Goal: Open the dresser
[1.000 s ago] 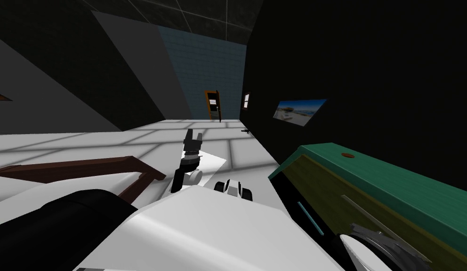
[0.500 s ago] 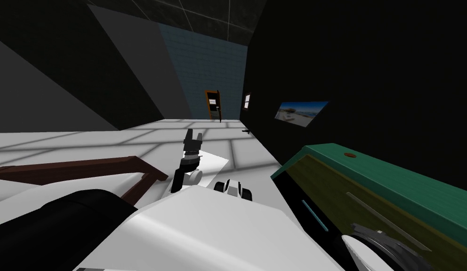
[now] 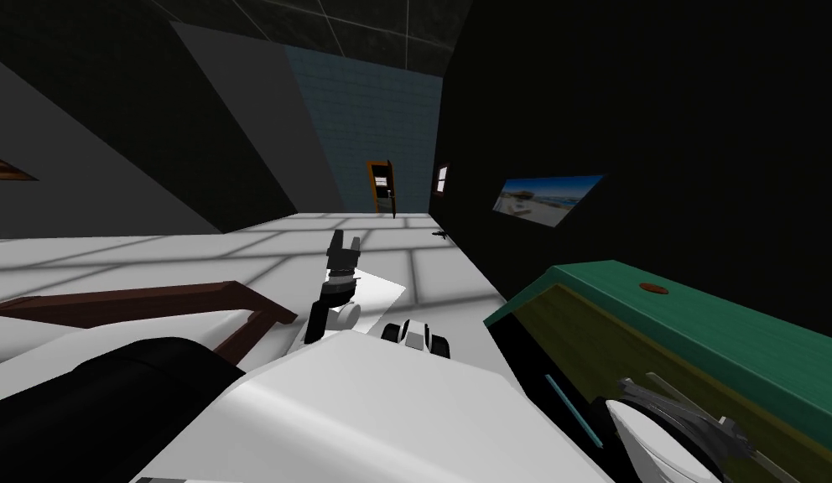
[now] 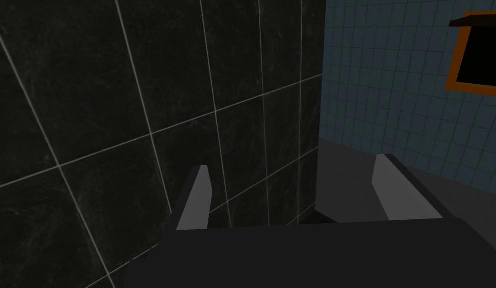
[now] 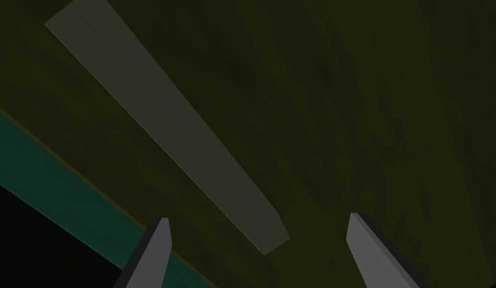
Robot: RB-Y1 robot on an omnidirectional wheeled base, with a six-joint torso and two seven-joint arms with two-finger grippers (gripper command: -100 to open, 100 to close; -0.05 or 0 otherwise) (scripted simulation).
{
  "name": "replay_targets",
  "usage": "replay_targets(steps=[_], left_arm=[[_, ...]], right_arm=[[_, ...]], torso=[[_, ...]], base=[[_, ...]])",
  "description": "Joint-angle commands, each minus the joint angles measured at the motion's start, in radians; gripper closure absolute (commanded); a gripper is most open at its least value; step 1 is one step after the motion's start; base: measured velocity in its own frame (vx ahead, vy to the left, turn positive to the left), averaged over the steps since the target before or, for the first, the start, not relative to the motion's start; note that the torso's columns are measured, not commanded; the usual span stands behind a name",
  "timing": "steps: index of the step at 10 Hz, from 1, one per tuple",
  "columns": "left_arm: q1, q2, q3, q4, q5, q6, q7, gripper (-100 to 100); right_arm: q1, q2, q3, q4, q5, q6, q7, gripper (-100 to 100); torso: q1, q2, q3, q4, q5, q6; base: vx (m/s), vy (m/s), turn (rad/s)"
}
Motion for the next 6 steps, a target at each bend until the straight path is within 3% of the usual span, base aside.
replay_targets(steps=[1,2,3,6], left_arm=[[0.0,0.0,0.0,0.0,0.0,0.0,0.0,0],[0.0,0.0,0.0,0.0,0.0,0.0,0.0,0],[0.0,0.0,0.0,0.0,0.0,0.0,0.0,0],[0.0,0.0,0.0,0.0,0.0,0.0,0.0,0]], right_arm=[[-0.004,0.007,0.001,0.003,-0.002,0.001,0.001,-100],[-0.003,0.004,0.001,0.001,-0.002,0.0,0.002,-100],[-0.003,0.004,0.001,0.002,-0.002,0.001,0.001,100],[0.001,-0.005,-0.002,-0.005,-0.007,-0.008,0.006,100]], torso=[[-0.001,0.002,0.001,0.001,0.0,0.0],[-0.009,0.0,0.0,0.0,-0.002,0.0],[-0.007,-0.002,-0.001,-0.001,-0.003,0.0],[-0.005,-0.005,-0.001,-0.003,-0.008,-0.003]], base=[[0.03,-0.114,0.026],[0.016,-0.074,0.017],[0.001,-0.011,-0.001],[-0.049,0.156,-0.022]])
